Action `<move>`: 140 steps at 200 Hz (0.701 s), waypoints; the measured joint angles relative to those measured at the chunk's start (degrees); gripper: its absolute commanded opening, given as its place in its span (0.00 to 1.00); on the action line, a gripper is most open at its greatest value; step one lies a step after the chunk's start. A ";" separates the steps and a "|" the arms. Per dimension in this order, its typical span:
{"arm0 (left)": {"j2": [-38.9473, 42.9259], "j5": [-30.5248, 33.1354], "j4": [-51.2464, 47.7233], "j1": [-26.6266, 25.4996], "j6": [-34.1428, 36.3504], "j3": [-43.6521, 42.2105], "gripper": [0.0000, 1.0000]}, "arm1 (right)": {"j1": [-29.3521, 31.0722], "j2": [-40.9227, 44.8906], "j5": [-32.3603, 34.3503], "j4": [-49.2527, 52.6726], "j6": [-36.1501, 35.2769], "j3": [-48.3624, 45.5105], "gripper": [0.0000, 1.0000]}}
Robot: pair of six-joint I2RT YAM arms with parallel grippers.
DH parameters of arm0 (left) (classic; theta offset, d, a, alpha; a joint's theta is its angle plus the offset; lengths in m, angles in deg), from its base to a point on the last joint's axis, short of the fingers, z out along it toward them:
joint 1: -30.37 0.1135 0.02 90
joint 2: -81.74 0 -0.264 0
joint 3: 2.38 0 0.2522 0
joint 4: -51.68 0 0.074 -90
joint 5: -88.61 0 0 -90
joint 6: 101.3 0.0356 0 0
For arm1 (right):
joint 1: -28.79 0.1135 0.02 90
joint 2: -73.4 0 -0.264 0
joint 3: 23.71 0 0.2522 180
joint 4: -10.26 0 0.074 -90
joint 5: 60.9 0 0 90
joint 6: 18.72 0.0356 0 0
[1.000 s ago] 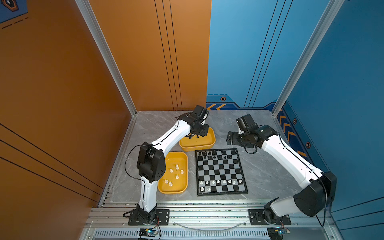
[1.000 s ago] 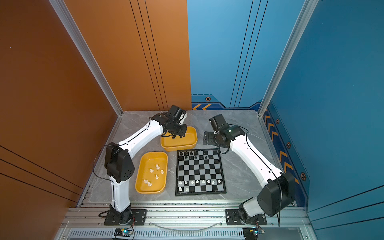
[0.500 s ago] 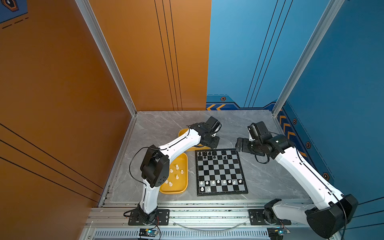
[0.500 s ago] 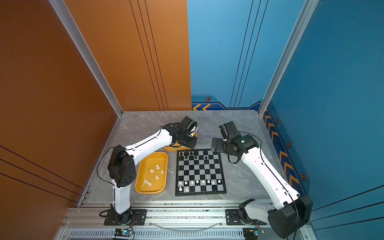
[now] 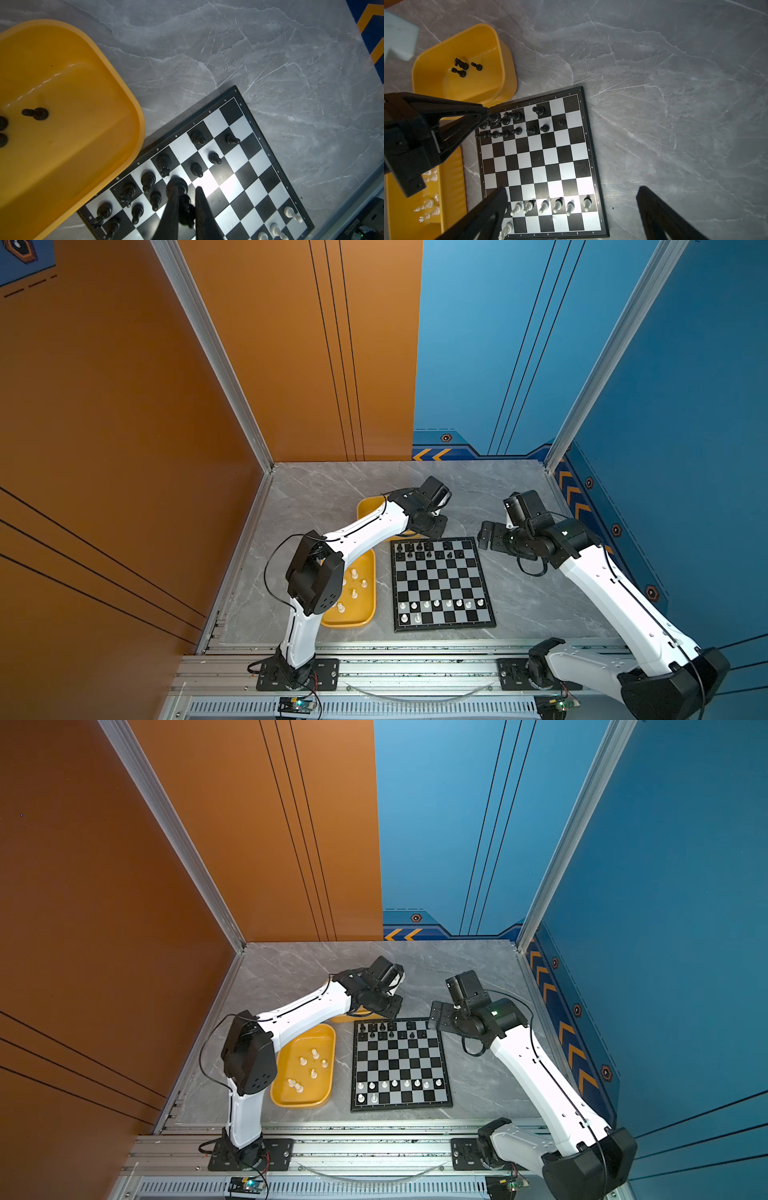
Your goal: Set up the chess pieces on the board
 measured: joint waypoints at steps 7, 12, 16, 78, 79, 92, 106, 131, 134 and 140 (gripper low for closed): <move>-0.59 -0.02 0.31 -0.09 0.02 0.09 0.04 | -0.11 0.33 0.02 0.02 0.20 -0.15 1.00; -1.05 -0.04 0.48 -0.13 0.04 0.17 0.04 | -0.22 0.57 0.04 0.00 0.28 -0.28 1.00; -1.44 -0.07 0.68 -0.20 0.04 0.24 0.04 | -0.28 0.76 0.13 0.02 0.37 -0.35 1.00; -6.01 -0.68 2.05 -0.37 1.09 1.90 0.04 | -1.66 2.60 0.22 0.52 0.68 -0.85 1.00; -6.08 -0.68 2.08 -0.37 1.09 1.92 0.04 | -1.66 2.62 0.22 0.52 0.68 -0.85 1.00; -6.58 -0.85 2.16 -0.37 1.11 2.16 0.04 | -1.99 3.06 0.24 0.59 0.70 -1.09 1.00; -7.02 -1.05 2.19 -0.37 1.11 2.45 0.04 | -2.34 3.61 0.33 0.59 0.83 -1.51 1.00; -7.91 -1.11 2.23 -0.37 1.11 2.97 0.04 | -2.99 4.63 0.35 0.59 0.85 -2.25 1.00; -8.00 -1.11 2.27 -0.37 1.11 2.97 0.04 | -3.08 4.74 0.35 0.61 0.85 -2.34 1.00; -8.22 -1.14 2.29 -0.37 1.11 2.97 0.04 | -3.26 5.03 0.35 0.61 0.85 -2.54 1.00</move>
